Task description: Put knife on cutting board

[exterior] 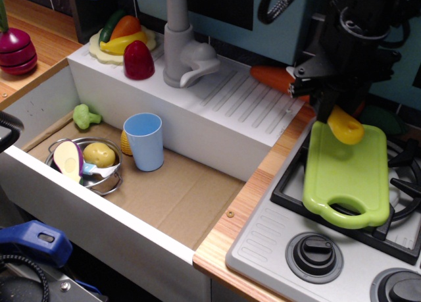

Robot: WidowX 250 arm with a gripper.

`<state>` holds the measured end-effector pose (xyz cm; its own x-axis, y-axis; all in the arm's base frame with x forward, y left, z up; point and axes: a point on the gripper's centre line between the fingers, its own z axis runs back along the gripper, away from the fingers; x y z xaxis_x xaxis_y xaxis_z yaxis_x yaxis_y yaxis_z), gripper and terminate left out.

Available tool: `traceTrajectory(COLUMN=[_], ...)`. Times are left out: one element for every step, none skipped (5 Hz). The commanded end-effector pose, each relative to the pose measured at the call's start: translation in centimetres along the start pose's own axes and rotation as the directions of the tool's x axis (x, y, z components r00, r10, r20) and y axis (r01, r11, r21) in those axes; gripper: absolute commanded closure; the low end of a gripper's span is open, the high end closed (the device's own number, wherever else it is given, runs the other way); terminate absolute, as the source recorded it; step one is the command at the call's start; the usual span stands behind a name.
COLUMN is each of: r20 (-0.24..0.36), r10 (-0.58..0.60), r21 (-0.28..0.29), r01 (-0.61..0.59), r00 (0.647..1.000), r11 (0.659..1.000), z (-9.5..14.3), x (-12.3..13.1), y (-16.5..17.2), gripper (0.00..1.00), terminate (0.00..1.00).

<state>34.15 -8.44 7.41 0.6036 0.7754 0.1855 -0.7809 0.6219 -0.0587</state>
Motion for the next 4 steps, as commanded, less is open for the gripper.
traceTrajectory(r20=[0.025, 0.011, -0.007, -0.016], r10=[0.050, 0.081, 0.114, 0.142], r21=[-0.105, -0.114, -0.127, -0.141], r01=[-0.047, -0.079, -0.114, -0.143], r00=[0.998, 0.997, 0.993, 0.990], r11=[0.993, 0.990, 0.985, 0.980], z=[3.1, 2.9, 2.8, 2.7], x=[-0.8, -2.0, -3.6, -4.7], y=[-1.1, -0.9, -0.6, -0.5], gripper=[1.00, 1.00, 1.00, 0.00], terminate=[0.00, 0.00, 0.00, 1.00])
